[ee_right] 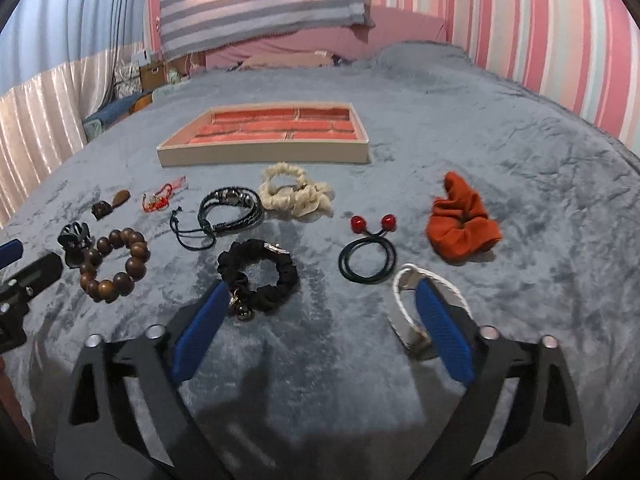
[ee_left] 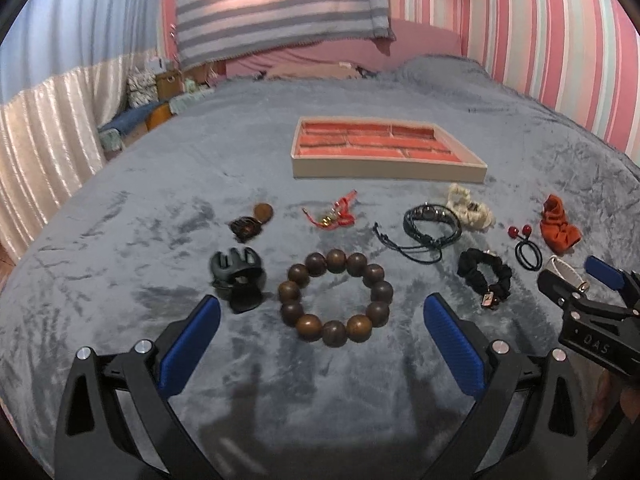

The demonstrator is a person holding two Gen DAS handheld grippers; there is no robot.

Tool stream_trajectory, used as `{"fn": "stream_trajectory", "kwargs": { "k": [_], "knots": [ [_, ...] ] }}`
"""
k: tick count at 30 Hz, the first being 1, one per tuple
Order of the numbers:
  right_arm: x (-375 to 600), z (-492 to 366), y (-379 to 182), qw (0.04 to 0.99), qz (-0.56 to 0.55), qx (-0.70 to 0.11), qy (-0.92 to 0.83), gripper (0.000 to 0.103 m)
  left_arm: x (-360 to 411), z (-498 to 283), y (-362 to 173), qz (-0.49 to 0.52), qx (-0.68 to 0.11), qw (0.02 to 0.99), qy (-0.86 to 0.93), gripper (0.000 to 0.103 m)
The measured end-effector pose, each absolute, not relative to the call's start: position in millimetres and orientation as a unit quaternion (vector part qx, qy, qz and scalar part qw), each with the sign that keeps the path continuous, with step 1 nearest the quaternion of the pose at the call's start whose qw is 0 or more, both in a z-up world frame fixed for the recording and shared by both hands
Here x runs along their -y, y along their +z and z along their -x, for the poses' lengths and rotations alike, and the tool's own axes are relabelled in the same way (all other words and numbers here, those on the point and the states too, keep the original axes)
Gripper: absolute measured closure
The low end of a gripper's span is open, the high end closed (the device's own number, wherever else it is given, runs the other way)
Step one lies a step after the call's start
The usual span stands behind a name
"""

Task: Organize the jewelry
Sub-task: 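Grasp the wooden bead bracelet with the left tool while the right tool grasps the black scrunchie, then carry the bead bracelet and black scrunchie with both tools over the brick-lined tray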

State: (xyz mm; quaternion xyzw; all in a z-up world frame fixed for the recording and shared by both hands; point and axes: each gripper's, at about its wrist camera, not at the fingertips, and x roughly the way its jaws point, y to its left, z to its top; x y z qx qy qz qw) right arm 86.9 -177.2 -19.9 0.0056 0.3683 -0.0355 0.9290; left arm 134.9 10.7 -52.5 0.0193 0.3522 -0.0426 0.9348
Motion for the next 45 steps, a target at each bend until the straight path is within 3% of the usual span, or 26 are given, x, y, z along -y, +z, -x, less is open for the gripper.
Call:
{"fn": "stream_trajectory", "kwargs": {
  "k": [6, 11, 17, 24, 33, 40, 45],
  "knots": [
    [178, -117, -39, 0.911, -0.022, -0.411, -0.023, 0.036, -4, -163, -77, -0.026, -0.388, 0.920, -0.052, 0.005],
    [176, -132, -53, 0.902, -0.022, -0.431, -0.017, 0.041, 2, -181, -94, -0.028, -0.418, 0.906, -0.063, 0.018],
    [175, -146, -62, 0.894, -0.022, -0.446, -0.015, 0.045, 6, -193, -102, -0.043, -0.432, 0.899, -0.058, 0.018],
    [174, -158, -68, 0.890, -0.018, -0.455, -0.009, 0.062, 12, -209, -109, -0.057, -0.448, 0.891, -0.051, 0.022],
    [174, -166, -69, 0.890, -0.019, -0.456, 0.010, 0.087, 13, -218, -110, -0.060, -0.455, 0.887, -0.053, 0.046],
    [175, -163, -66, 0.893, -0.021, -0.449, 0.024, 0.091, 16, -216, -107, -0.065, -0.453, 0.888, -0.055, 0.064],
    [178, -157, -59, 0.901, -0.022, -0.431, 0.031, 0.092, 13, -212, -100, -0.063, -0.444, 0.892, -0.059, 0.067]
  ]
}}
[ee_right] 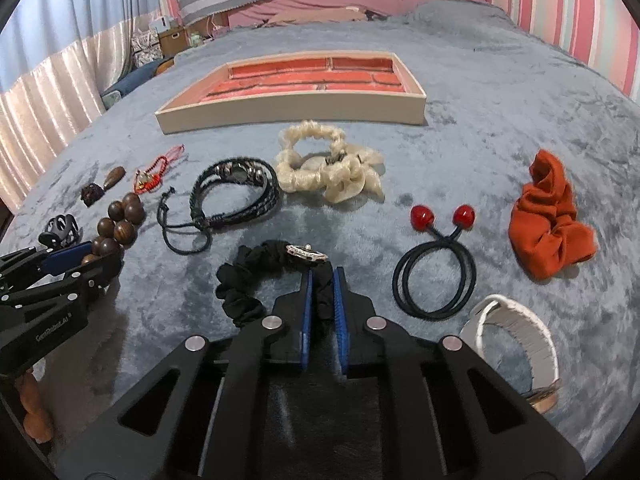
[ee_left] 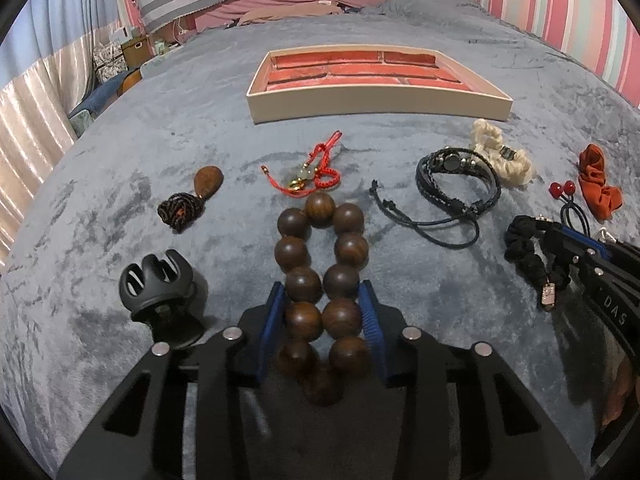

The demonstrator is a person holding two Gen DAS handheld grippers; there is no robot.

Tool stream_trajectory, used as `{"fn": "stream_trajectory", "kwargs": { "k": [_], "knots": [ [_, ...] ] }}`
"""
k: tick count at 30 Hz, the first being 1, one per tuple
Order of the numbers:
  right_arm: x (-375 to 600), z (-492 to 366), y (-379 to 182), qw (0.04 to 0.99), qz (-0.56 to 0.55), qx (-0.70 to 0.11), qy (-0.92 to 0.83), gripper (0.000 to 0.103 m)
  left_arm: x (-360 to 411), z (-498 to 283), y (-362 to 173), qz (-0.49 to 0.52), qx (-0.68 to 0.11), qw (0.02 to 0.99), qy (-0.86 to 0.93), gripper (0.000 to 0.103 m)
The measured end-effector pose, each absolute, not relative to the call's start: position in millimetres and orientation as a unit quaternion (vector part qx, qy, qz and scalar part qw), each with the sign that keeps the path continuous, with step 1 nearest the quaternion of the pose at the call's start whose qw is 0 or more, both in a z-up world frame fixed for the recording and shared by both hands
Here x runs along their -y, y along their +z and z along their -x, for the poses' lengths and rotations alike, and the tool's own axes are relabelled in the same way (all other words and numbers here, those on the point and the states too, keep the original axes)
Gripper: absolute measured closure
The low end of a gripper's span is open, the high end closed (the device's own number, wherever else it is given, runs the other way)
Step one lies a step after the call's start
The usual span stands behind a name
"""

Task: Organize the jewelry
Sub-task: 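Carry the bead bracelet and black scrunchie with both tools over the brick-lined tray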

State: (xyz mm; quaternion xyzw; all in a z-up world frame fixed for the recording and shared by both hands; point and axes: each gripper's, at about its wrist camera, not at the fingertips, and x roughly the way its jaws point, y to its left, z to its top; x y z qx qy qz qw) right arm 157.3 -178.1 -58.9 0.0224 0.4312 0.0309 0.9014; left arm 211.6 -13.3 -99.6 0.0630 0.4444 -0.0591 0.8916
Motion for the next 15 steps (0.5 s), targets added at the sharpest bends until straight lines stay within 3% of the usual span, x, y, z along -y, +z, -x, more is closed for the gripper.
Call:
{"fn": "stream_trajectory", "kwargs": {
  "k": [2, 15],
  "knots": [
    [179, -155, -54, 0.906, -0.020, -0.422, 0.033, 0.092, 14, -207, -92, -0.061, -0.433, 0.897, -0.069, 0.084],
    [188, -154, -50, 0.907, -0.030, -0.418, 0.035, 0.092, 0, -202, -96, -0.034, -0.440, 0.893, -0.087, 0.084]
  ]
}}
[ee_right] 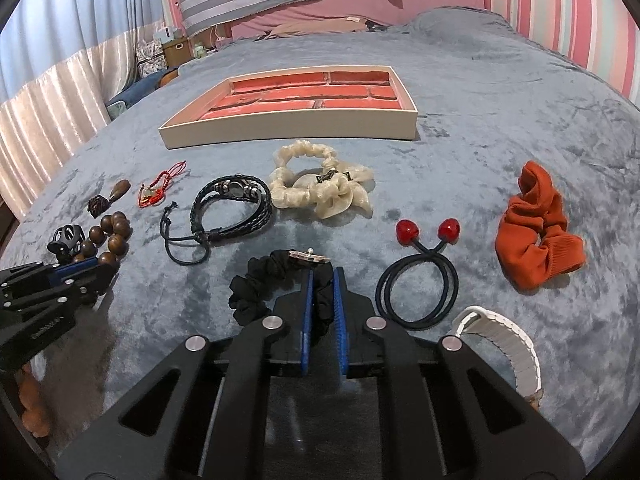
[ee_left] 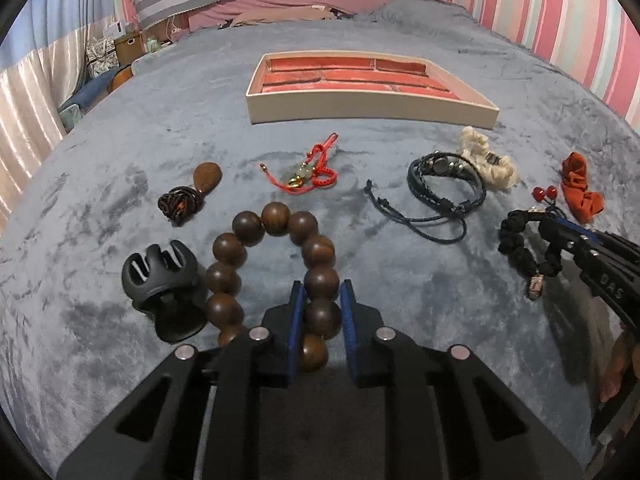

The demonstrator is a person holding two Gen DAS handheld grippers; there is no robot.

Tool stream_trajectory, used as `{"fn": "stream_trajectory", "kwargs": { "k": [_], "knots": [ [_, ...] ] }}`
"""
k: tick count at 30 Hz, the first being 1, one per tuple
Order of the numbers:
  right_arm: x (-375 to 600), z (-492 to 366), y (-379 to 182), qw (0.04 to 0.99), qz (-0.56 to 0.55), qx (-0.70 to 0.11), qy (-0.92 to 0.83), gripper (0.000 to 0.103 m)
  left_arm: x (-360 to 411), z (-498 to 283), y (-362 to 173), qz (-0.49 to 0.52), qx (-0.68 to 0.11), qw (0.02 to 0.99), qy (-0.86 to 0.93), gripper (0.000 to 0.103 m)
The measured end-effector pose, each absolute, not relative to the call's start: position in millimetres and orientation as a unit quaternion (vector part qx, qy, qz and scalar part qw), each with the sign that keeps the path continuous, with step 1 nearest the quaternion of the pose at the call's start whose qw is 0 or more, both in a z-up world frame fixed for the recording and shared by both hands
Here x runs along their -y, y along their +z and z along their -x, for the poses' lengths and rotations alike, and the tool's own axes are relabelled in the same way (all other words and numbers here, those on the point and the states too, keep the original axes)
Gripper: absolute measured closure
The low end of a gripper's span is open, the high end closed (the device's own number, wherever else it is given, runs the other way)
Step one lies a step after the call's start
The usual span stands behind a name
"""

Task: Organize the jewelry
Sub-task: 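Carry the bead bracelet and black scrunchie with both tools over the brick-lined tray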

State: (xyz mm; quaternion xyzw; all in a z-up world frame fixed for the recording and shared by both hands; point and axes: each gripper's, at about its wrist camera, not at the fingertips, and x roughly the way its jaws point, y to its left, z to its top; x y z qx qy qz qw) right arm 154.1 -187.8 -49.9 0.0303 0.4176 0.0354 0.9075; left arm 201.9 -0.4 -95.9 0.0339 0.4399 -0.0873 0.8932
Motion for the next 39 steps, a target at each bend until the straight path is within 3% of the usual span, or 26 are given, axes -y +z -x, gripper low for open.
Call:
{"fn": "stream_trajectory", "kwargs": {
  "k": [24, 39],
  "knots": [
    [203, -175, -13, 0.913, -0.055, -0.402, 0.044, 0.093, -11, -228, -25, -0.001, -0.400, 0.910, -0.106, 0.084],
    [219, -309, 35, 0.921, -0.060, -0.383, 0.038, 0.093, 14, -340, 25, -0.013, -0.372, 0.920, -0.122, 0.084]
  ]
}}
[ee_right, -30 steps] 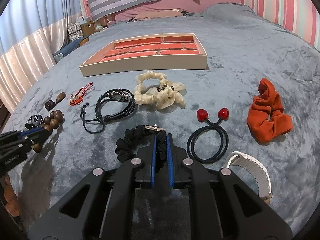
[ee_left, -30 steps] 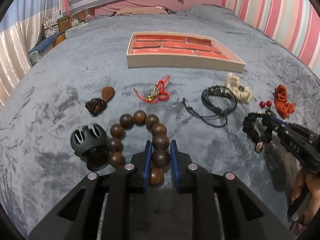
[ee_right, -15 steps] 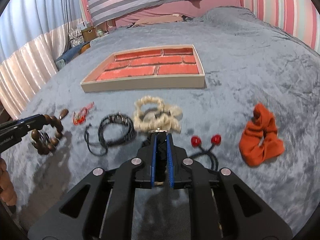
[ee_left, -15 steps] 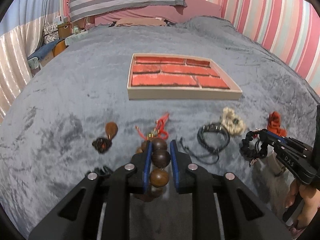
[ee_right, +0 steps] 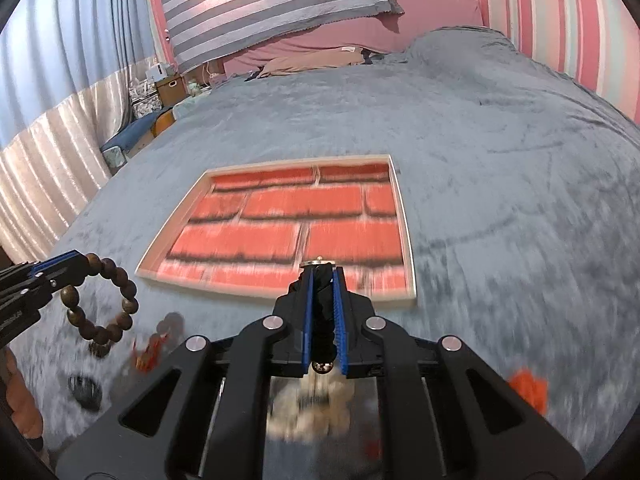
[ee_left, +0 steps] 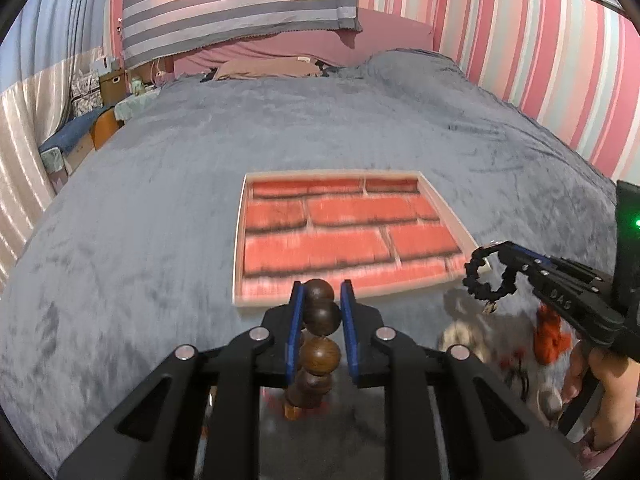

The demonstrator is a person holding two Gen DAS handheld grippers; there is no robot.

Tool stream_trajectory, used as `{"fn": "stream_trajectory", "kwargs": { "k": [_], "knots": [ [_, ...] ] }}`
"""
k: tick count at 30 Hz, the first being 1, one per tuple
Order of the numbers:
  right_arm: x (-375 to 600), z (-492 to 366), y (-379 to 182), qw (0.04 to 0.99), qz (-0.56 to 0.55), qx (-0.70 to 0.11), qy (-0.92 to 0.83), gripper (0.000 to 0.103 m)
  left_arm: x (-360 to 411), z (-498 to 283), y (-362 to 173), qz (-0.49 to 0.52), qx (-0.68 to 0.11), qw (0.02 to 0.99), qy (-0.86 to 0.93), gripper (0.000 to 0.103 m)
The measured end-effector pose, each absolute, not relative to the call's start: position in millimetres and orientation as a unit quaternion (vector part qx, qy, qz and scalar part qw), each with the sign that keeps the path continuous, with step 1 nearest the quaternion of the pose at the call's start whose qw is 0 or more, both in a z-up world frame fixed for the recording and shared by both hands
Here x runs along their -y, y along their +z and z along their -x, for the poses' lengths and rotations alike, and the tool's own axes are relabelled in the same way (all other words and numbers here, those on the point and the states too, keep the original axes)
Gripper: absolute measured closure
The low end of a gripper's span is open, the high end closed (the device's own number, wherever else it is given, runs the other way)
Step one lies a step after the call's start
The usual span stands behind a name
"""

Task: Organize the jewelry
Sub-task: 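Carry the bead bracelet and black scrunchie with both tools over the brick-lined tray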

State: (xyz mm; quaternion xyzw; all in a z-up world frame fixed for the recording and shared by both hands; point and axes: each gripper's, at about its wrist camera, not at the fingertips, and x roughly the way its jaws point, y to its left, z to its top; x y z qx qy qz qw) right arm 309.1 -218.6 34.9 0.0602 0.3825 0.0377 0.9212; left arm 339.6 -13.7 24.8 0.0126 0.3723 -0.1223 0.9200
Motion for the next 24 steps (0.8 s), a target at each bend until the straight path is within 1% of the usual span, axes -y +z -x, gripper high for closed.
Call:
{"fn": "stream_trajectory", "kwargs": {
  "k": [8, 15, 24],
  "knots": [
    [223, -411, 18, 0.917, -0.049, -0.396, 0.021, 0.093, 20, -448, 17, 0.002, -0.389, 0.914, -0.115, 0.084],
    [237, -481, -8, 0.906, -0.058, -0.418, 0.007, 0.093, 24, -536, -26, 0.016, -0.431, 0.896, -0.105, 0.084],
    [248, -536, -36, 0.882, -0.062, -0.467, -0.009, 0.093, 32, -589, -55, 0.006, -0.458, 0.884, -0.095, 0.084]
  ]
}}
